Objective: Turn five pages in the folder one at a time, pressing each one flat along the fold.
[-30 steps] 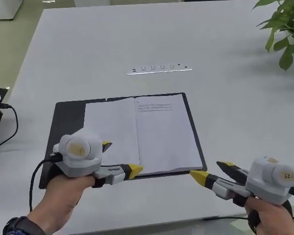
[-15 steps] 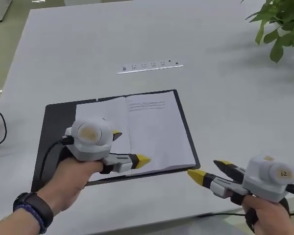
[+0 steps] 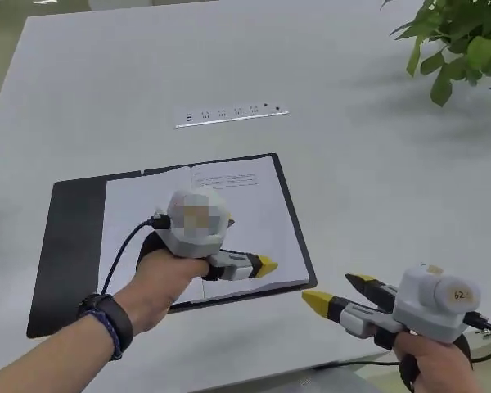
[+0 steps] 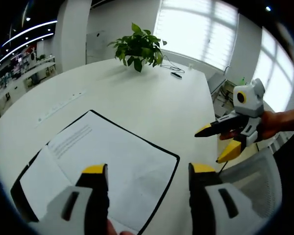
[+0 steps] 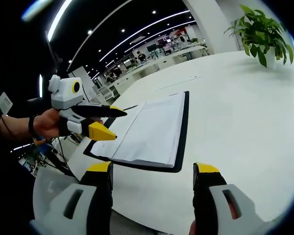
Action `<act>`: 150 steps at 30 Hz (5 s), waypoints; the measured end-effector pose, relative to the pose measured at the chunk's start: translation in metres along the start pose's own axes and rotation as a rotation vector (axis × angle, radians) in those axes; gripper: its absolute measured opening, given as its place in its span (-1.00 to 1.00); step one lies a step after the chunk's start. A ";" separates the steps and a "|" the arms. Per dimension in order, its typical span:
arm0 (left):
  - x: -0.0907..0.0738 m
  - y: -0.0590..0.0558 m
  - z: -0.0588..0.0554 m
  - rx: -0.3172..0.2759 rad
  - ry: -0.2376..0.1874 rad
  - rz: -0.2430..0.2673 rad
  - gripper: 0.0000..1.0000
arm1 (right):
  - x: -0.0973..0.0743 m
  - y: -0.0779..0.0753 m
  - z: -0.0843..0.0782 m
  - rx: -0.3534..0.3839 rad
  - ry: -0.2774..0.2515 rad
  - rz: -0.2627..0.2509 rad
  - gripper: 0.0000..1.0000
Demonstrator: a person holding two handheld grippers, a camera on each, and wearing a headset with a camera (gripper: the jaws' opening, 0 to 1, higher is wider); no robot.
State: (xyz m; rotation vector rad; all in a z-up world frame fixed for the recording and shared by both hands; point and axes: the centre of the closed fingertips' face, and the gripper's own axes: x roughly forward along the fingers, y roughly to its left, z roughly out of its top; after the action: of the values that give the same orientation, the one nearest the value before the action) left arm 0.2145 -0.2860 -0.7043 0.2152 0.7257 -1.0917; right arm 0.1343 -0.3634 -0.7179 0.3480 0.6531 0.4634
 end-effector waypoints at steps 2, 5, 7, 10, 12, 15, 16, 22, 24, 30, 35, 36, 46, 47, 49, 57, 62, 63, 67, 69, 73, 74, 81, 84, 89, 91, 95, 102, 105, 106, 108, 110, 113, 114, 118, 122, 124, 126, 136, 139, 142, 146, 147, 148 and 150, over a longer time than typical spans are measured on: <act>0.009 -0.004 -0.002 0.003 0.016 -0.010 0.34 | -0.001 -0.001 0.000 0.001 0.002 0.000 0.31; 0.019 -0.012 -0.003 0.019 0.023 -0.027 0.35 | -0.002 -0.003 0.000 0.003 0.002 0.000 0.31; 0.027 -0.013 -0.003 0.026 0.032 -0.019 0.35 | -0.002 -0.005 -0.002 0.007 0.006 0.001 0.30; 0.038 -0.013 -0.004 0.005 0.035 -0.006 0.34 | -0.001 -0.005 -0.004 0.005 0.018 0.005 0.30; 0.048 -0.012 -0.007 0.004 0.044 0.007 0.33 | 0.000 -0.005 -0.005 0.004 0.020 0.008 0.30; 0.059 -0.012 -0.010 0.001 0.055 0.025 0.35 | 0.000 -0.005 -0.005 0.003 0.024 0.014 0.30; 0.062 -0.012 -0.011 0.001 0.060 0.031 0.37 | 0.001 -0.004 -0.005 0.002 0.026 0.015 0.30; 0.077 -0.004 -0.020 0.027 0.086 0.099 0.41 | 0.001 -0.005 -0.004 0.001 0.030 0.021 0.30; 0.081 -0.005 -0.023 0.039 0.095 0.101 0.41 | 0.002 -0.006 -0.004 0.001 0.033 0.022 0.30; 0.085 -0.005 -0.034 0.098 0.130 0.109 0.42 | 0.002 -0.006 -0.006 0.003 0.041 0.024 0.30; 0.085 -0.001 -0.034 0.087 0.122 0.106 0.38 | 0.003 -0.007 -0.006 0.011 0.042 0.025 0.30; 0.084 -0.001 -0.034 0.082 0.117 0.104 0.37 | 0.004 -0.007 -0.007 0.010 0.044 0.026 0.29; 0.081 0.006 -0.037 0.111 0.091 0.095 0.20 | 0.010 -0.005 -0.004 0.007 0.046 0.040 0.27; 0.081 0.006 -0.037 0.112 0.085 0.094 0.20 | 0.011 -0.005 -0.004 0.006 0.046 0.040 0.27; 0.081 0.006 -0.037 0.116 0.080 0.095 0.18 | 0.012 -0.005 -0.002 0.006 0.044 0.043 0.26; 0.075 0.011 -0.038 0.092 0.064 0.102 0.00 | 0.016 -0.002 -0.002 -0.003 0.049 0.057 0.26; 0.073 0.012 -0.038 0.084 0.060 0.105 -0.07 | 0.017 -0.001 -0.003 0.002 0.048 0.060 0.25; 0.073 0.012 -0.038 0.080 0.059 0.105 -0.08 | 0.017 -0.001 -0.003 0.001 0.048 0.060 0.26; 0.072 0.014 -0.038 0.053 0.051 0.103 -0.12 | 0.017 -0.001 -0.002 -0.002 0.047 0.062 0.25; 0.071 0.014 -0.038 0.040 0.048 0.102 -0.14 | 0.019 -0.001 -0.001 -0.004 0.047 0.065 0.25; 0.069 0.013 -0.038 0.001 0.037 0.094 -0.33 | 0.026 -0.005 0.003 -0.006 0.044 0.071 0.23; 0.069 0.013 -0.038 -0.007 0.033 0.093 -0.34 | 0.029 -0.006 0.005 -0.002 0.041 0.073 0.23; 0.068 0.012 -0.039 -0.030 0.022 0.092 -0.38 | 0.054 0.005 0.027 0.000 0.011 0.116 0.18; 0.067 0.012 -0.039 -0.037 0.020 0.090 -0.40 | 0.069 0.009 0.033 -0.001 0.010 0.140 0.16; 0.065 0.013 -0.041 -0.038 0.018 0.088 -0.43 | 0.091 0.010 0.034 0.033 0.017 0.160 0.09; 0.064 0.013 -0.041 -0.046 0.016 0.087 -0.44 | 0.099 0.008 0.032 0.053 0.023 0.165 0.09; 0.063 0.014 -0.042 -0.051 0.014 0.085 -0.45 | 0.107 0.007 0.030 0.087 0.033 0.172 0.08; 0.061 0.011 -0.044 -0.045 0.022 0.078 -0.40 | 0.111 0.005 0.037 0.123 0.016 0.183 -0.05; 0.060 0.008 -0.044 -0.044 0.025 0.071 -0.33 | 0.109 0.004 0.037 0.117 0.018 0.182 -0.12; 0.059 0.007 -0.045 -0.047 0.027 0.070 -0.30 | 0.107 0.004 0.038 0.116 0.015 0.180 -0.15; 0.055 0.004 -0.044 -0.056 0.026 0.068 -0.22 | 0.105 0.002 0.038 0.123 0.010 0.179 -0.21; 0.053 0.003 -0.044 -0.062 0.033 0.067 -0.14 | 0.103 0.002 0.037 0.129 0.007 0.179 -0.26; 0.046 0.000 -0.045 -0.080 0.041 0.064 0.02 | 0.100 0.003 0.037 0.150 0.002 0.186 -0.40; 0.043 -0.001 -0.044 -0.076 0.037 0.070 0.05 | 0.099 0.005 0.036 0.153 -0.002 0.188 -0.45; 0.031 0.000 -0.043 -0.093 0.024 0.085 0.12 | 0.098 0.007 0.032 0.162 -0.003 0.187 -0.58; 0.020 0.002 -0.039 -0.110 -0.003 0.104 0.15 | 0.096 0.010 0.032 0.168 -0.012 0.188 -0.70; 0.015 0.003 -0.037 -0.110 -0.009 0.117 0.17 | 0.095 0.011 0.034 0.161 -0.017 0.189 -0.76; 0.009 0.005 -0.036 -0.112 -0.014 0.130 0.18 | 0.095 0.012 0.035 0.155 -0.022 0.189 -0.81; -0.019 0.014 -0.030 -0.108 -0.046 0.183 0.21 | 0.093 0.015 0.046 0.156 -0.051 0.188 -0.97; -0.027 0.015 -0.032 -0.109 -0.046 0.195 0.22 | 0.094 0.017 0.048 0.171 -0.056 0.190 -0.98; -0.037 0.016 -0.032 -0.115 -0.054 0.210 0.23 | 0.094 0.021 0.049 0.175 -0.064 0.194 -0.99; -0.047 0.021 -0.035 -0.120 -0.059 0.231 0.24 | 0.095 0.027 0.050 0.180 -0.069 0.201 -1.00; -0.049 0.022 -0.036 -0.122 -0.059 0.234 0.24 | 0.096 0.029 0.050 0.179 -0.070 0.203 -1.00; -0.052 0.023 -0.037 -0.123 -0.059 0.240 0.24 | 0.096 0.029 0.050 0.179 -0.069 0.204 -1.00; -0.056 0.025 -0.037 -0.127 -0.063 0.246 0.25 | 0.097 0.031 0.052 0.177 -0.069 0.206 -1.00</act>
State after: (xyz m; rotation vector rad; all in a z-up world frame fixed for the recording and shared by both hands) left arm 0.2052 -0.2151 -0.7014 0.1561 0.6893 -0.8119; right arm 0.2268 -0.2956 -0.7138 0.6003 0.5953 0.5890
